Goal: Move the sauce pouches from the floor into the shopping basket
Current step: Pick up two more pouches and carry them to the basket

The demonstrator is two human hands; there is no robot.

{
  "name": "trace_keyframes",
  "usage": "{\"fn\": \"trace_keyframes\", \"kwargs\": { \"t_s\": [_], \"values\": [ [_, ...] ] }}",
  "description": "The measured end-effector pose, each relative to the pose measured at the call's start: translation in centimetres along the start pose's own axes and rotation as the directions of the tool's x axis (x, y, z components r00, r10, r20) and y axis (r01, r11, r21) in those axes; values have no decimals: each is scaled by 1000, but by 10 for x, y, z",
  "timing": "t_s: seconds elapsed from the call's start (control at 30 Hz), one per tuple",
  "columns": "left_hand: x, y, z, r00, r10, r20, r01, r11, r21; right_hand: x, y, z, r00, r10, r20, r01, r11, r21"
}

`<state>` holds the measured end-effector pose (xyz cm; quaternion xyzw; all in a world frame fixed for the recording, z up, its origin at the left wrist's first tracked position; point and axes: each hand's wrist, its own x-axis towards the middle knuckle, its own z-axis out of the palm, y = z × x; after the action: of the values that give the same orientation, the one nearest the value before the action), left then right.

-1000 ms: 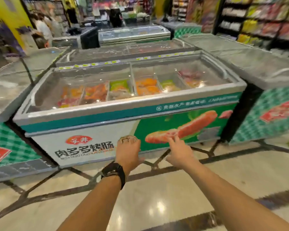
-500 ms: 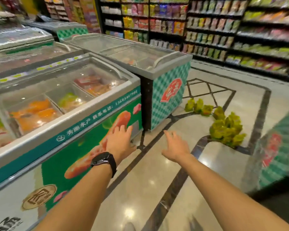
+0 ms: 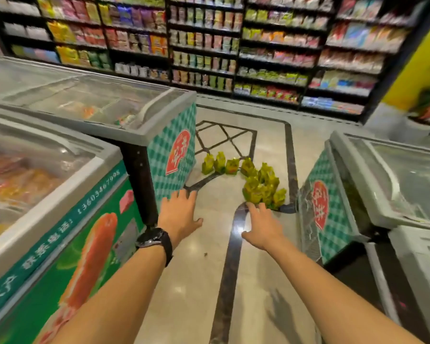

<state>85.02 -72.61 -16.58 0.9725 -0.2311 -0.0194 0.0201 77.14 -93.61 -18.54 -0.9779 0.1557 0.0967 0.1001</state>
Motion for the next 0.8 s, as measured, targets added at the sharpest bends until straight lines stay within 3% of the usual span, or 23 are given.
{"fn": "trace_keyframes", "kwargs": {
  "t_s": [0.27, 0.8],
  "values": [
    [137, 14, 13, 994, 102, 46, -104, 994, 45, 108, 41, -10, 994, 111, 7, -111, 994, 16],
    [421, 9, 13, 993, 64, 94, -70, 996, 63, 392, 59, -56, 992, 90, 83, -97, 992, 82]
  ]
}}
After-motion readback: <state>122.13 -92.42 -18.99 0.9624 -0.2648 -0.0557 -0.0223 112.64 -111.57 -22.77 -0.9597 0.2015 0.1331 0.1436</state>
